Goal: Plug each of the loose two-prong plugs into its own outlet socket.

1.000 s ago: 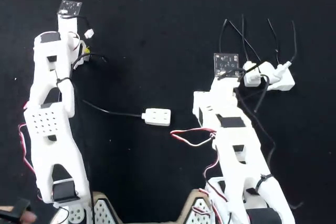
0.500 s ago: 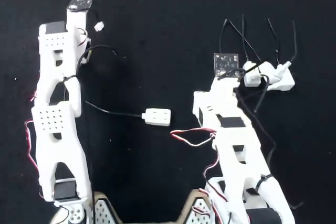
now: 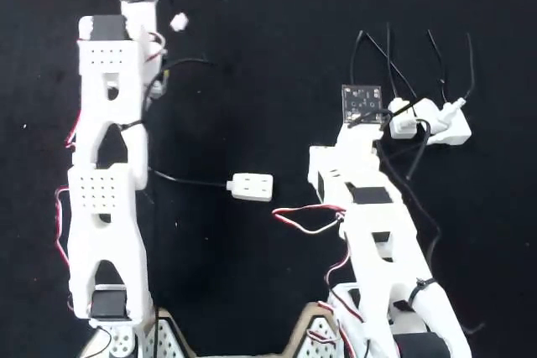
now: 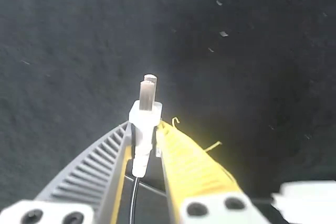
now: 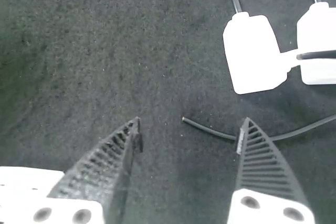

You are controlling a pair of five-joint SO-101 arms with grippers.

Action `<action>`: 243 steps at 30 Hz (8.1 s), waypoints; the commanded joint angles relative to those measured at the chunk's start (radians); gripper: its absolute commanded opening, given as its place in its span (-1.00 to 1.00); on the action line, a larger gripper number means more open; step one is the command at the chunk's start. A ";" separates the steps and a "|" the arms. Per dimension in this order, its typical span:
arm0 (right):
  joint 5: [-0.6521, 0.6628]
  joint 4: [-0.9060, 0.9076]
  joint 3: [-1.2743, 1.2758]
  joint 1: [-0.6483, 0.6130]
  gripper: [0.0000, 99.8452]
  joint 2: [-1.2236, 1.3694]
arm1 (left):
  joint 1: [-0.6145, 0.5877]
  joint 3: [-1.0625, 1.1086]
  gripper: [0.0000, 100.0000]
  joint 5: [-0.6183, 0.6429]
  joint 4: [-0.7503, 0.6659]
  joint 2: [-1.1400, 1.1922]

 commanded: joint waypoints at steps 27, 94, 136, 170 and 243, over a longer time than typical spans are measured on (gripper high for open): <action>0.209 0.608 0.170 0.244 -0.45 -0.843 | 0.710 1.185 -0.63 0.184 -0.324 -0.809; -0.299 0.629 -0.090 -0.400 -0.23 -0.360 | -0.025 2.244 -0.63 0.265 -1.023 -1.605; -0.503 0.417 -0.185 -0.330 -0.97 0.231 | -0.027 2.250 -0.63 0.262 -1.025 -1.605; 1.000 0.582 -0.262 -0.252 -0.96 0.125 | -0.113 2.244 -0.63 0.262 -1.025 -1.606; 0.388 -0.077 0.174 -0.766 -0.98 -0.335 | 0.194 2.500 -0.63 0.261 -0.948 -2.131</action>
